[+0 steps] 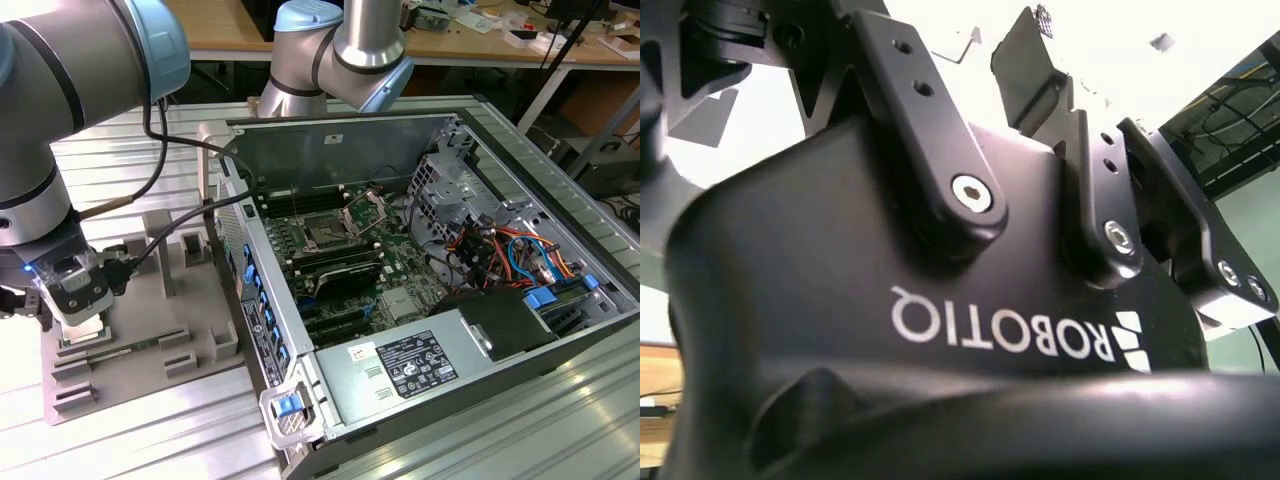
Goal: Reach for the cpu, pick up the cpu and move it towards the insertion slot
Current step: 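Reach for the cpu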
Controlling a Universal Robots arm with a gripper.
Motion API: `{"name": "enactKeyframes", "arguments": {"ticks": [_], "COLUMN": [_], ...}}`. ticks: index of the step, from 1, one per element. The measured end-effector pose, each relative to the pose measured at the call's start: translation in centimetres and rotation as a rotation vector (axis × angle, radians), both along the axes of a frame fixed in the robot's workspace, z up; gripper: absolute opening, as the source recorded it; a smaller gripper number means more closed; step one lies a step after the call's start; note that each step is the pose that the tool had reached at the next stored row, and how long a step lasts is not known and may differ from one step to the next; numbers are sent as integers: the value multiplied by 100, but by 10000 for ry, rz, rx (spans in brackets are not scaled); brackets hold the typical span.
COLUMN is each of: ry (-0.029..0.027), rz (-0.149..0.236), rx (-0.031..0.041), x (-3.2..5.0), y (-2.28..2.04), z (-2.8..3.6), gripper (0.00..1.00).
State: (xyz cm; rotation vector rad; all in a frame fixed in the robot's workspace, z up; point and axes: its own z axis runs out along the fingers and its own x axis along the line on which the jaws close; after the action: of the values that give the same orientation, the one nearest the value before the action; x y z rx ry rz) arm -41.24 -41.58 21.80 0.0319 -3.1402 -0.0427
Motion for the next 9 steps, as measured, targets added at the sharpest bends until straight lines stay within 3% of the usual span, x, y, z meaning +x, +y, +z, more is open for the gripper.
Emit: {"name": "enactKeyframes", "arguments": {"ticks": [9], "ry": [0], "rz": [1], "rx": [0], "x": [0], "y": [0], "z": [-78], "gripper": [60]}}
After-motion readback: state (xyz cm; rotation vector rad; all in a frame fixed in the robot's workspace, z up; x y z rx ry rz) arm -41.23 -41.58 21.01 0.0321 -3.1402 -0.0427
